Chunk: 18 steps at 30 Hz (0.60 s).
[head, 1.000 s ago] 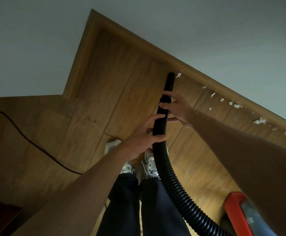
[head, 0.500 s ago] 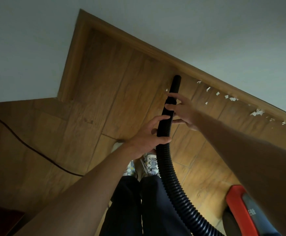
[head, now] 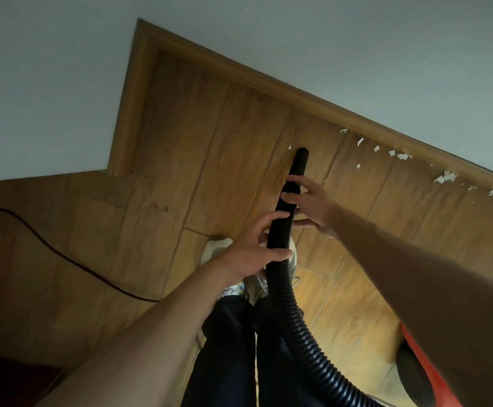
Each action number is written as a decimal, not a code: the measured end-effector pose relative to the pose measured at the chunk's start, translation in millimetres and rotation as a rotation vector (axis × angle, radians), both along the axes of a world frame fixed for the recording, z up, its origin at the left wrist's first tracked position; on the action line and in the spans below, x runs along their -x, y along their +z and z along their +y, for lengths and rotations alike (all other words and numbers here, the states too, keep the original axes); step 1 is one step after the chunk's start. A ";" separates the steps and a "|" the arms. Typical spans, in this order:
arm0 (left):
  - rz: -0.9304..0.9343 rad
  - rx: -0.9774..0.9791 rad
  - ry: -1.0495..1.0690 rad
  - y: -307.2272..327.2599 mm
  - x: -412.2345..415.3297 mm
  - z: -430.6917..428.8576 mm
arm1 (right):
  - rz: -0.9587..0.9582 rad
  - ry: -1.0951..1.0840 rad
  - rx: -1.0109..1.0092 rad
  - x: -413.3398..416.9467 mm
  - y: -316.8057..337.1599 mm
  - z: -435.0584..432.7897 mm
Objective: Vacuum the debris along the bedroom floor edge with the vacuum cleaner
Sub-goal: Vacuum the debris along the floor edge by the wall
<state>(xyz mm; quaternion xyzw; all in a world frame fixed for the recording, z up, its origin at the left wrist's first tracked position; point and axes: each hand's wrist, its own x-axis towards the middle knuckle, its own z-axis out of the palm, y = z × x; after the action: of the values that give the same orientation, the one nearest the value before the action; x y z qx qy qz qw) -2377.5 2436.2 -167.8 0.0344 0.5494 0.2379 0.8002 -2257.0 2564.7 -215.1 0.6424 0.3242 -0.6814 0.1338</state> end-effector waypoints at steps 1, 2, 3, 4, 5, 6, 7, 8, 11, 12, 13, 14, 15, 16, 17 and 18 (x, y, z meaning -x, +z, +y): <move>0.003 0.000 -0.002 1.3 1.4 -2.9 | -0.002 -0.001 0.003 2.1 0.2 -3.6; 0.007 0.002 -0.003 2.1 2.6 -6.1 | -0.002 0.001 0.007 4.3 0.3 -7.4; 0.012 0.006 -0.003 2.9 4.0 -9.7 | -0.005 0.004 0.011 7.0 0.5 -11.5; 0.018 0.010 -0.001 3.4 5.4 -12.4 | -0.011 0.005 0.013 10.0 1.1 -14.9; 0.020 0.013 0.003 3.6 6.7 -13.9 | -0.018 0.004 0.012 12.6 1.4 -17.1; 0.019 0.019 0.009 3.4 7.3 -14.9 | -0.024 0.002 0.010 14.6 1.6 -18.6; 0.019 0.024 0.014 3.0 8.1 -15.9 | -0.029 0.000 0.008 16.5 1.6 -19.5; 0.026 0.026 0.016 2.0 9.1 -16.7 | -0.033 0.000 0.006 18.6 1.5 -19.6; 0.044 0.026 0.010 1.0 11.2 -17.4 | -0.035 0.021 0.002 22.1 1.1 -19.8; 0.052 0.024 0.008 0.9 10.8 -18.1 | -0.035 0.027 0.001 22.0 1.2 -20.2; 0.061 0.019 0.008 1.0 9.7 -18.5 | -0.036 0.029 -0.002 21.7 1.0 -20.4; 0.067 0.016 0.012 1.1 8.2 -18.8 | -0.036 0.032 -0.005 21.5 0.8 -20.6; 0.070 0.014 0.019 1.2 6.7 -18.9 | -0.033 0.037 -0.007 21.9 0.8 -20.3; 0.072 0.013 0.025 1.3 5.2 -18.7 | -0.026 0.046 -0.009 22.4 1.2 -19.7; 0.075 0.012 0.031 1.3 3.6 -18.0 | -0.017 0.057 -0.012 23.4 1.7 -18.6; 0.078 0.014 0.038 0.9 2.1 -17.4 | -0.008 0.068 -0.016 24.3 1.8 -17.0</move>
<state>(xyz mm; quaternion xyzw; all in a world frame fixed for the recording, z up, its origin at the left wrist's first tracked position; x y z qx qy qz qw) -2379.6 2418.8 -166.9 0.0276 0.5825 0.2478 0.7737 -2281.4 2547.7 -213.3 0.6349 0.3508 -0.6712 0.1528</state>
